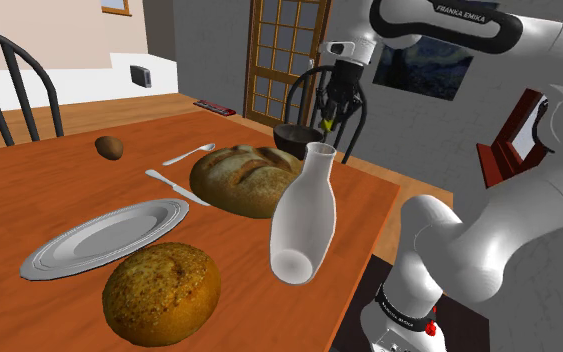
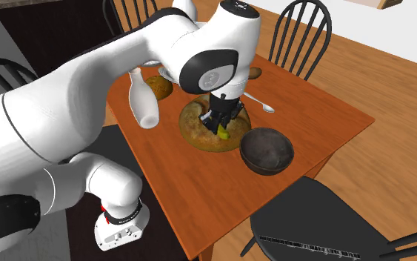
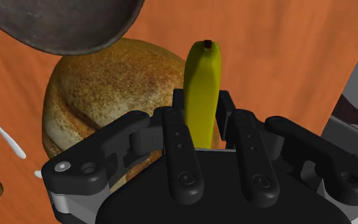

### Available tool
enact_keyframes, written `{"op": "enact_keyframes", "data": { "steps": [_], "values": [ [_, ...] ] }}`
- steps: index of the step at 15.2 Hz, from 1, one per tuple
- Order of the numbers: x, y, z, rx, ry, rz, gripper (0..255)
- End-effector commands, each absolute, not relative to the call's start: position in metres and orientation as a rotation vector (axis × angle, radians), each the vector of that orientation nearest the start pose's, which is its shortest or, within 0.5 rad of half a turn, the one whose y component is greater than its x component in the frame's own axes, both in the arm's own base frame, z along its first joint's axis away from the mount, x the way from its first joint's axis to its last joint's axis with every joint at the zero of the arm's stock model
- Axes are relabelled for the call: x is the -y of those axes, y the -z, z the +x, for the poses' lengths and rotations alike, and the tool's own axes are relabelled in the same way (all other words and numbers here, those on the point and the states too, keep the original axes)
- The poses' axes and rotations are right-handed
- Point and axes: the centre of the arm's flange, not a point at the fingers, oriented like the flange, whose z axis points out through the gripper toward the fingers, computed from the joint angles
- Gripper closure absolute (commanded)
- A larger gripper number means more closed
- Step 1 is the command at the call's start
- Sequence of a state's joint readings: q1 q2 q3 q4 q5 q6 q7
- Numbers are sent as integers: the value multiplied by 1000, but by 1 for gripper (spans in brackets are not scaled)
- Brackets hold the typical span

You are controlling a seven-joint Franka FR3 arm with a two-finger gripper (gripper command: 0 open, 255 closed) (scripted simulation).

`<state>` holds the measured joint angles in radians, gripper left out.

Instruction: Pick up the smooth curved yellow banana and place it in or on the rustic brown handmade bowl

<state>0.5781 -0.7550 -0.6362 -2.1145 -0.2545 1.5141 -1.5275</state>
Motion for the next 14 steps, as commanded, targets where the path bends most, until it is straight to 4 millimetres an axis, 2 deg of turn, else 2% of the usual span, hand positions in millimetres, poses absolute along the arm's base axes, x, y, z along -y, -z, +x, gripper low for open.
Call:
{"op": "enact_keyframes", "data": {
  "steps": [1,11,14],
  "values": [
    [143,-620,377,-2295,-226,2270,255],
    [206,-620,492,-2295,-226,2270,255],
    [206,-604,492,-2295,-226,2270,255]
  ]
}}
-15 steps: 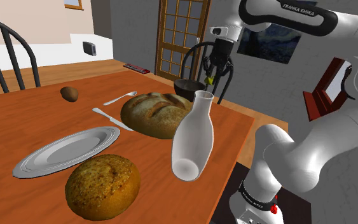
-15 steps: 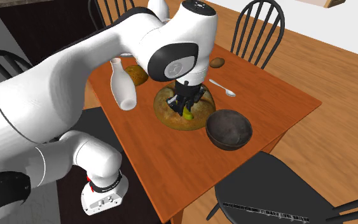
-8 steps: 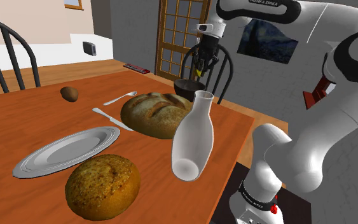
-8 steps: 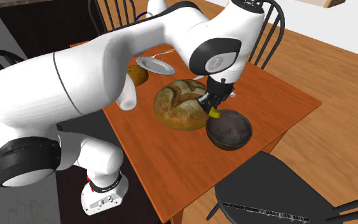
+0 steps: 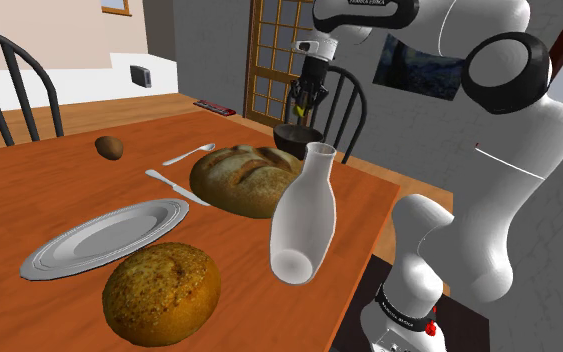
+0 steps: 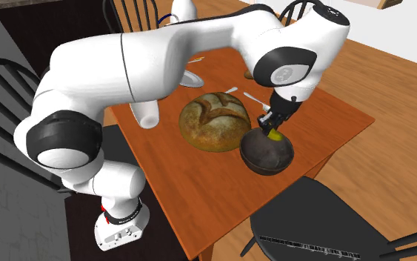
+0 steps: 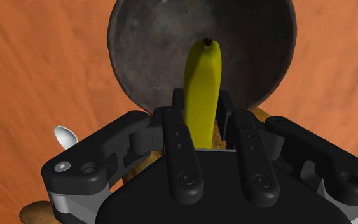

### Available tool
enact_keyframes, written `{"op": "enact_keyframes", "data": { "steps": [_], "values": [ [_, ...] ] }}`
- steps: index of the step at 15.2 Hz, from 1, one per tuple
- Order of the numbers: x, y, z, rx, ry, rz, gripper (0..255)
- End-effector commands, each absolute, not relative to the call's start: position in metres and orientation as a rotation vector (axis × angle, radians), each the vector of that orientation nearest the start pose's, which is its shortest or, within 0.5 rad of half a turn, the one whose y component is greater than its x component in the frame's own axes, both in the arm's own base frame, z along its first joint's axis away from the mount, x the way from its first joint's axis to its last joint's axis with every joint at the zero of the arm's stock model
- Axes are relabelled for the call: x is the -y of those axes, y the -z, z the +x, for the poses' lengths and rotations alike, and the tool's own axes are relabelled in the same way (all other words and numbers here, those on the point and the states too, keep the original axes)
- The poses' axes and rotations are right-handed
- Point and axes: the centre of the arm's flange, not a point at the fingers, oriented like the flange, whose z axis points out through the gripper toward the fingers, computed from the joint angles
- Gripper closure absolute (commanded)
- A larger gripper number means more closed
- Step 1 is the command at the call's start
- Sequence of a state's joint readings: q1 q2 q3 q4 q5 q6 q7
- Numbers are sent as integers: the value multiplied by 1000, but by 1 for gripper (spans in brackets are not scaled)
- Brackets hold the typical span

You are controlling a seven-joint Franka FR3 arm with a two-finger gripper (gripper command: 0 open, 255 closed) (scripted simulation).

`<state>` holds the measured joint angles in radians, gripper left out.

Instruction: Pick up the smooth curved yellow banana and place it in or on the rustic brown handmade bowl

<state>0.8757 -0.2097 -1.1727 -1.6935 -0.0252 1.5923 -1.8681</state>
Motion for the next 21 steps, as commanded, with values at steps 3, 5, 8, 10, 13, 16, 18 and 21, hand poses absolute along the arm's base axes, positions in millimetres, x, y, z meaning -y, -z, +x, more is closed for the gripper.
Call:
{"op": "enact_keyframes", "data": {
  "steps": [3,5,8,10,13,16,18,21],
  "values": [
    [206,-588,492,-2295,-226,2270,255],
    [206,-577,492,-2295,-226,2270,255],
    [206,-561,492,-2295,-226,2270,255],
    [206,-551,492,-2295,-226,2270,255],
    [206,-551,492,-2295,-226,2270,255],
    [206,-551,492,-2295,-226,2270,255],
    [206,-551,492,-2295,-226,2270,0],
    [206,-551,492,-2295,-226,2270,0]
  ]
}}
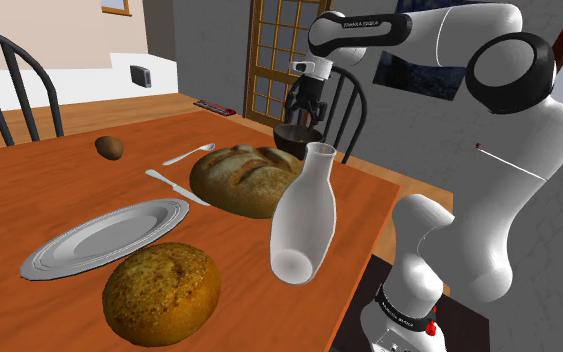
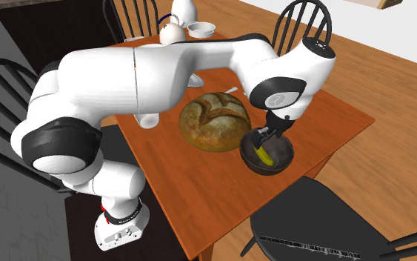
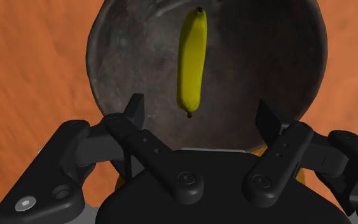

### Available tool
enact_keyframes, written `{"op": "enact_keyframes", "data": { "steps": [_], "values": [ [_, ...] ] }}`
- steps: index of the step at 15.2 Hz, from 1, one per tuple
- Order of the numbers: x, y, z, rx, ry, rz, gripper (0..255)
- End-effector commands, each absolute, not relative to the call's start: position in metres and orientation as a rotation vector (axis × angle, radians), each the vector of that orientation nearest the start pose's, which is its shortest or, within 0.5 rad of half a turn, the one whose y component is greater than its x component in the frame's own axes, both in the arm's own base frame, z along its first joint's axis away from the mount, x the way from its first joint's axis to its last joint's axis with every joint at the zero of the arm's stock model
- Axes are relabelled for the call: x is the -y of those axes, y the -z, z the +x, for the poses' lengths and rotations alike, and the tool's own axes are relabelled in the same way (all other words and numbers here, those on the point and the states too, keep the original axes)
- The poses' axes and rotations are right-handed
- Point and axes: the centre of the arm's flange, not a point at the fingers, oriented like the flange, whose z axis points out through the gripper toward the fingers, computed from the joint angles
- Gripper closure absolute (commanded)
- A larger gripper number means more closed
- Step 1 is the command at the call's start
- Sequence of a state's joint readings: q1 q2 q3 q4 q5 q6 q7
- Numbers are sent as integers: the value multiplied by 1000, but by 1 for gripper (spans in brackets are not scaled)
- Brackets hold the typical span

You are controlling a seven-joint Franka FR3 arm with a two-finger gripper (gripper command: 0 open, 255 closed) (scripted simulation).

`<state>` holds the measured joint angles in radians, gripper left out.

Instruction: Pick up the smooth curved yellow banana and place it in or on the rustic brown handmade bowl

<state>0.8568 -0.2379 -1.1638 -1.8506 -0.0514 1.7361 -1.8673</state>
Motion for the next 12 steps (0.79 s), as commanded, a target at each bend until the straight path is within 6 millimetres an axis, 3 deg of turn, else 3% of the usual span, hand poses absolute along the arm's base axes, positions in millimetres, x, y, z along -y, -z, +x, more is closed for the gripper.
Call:
{"op": "enact_keyframes", "data": {
  "steps": [1,2,6,12],
  "values": [
    [206,-551,492,-2295,-226,2270,0],
    [206,-551,492,-2295,-226,2270,0],
    [214,-601,490,-2295,-226,2270,0],
    [214,-601,490,-2295,-226,2270,0]
  ]
}}
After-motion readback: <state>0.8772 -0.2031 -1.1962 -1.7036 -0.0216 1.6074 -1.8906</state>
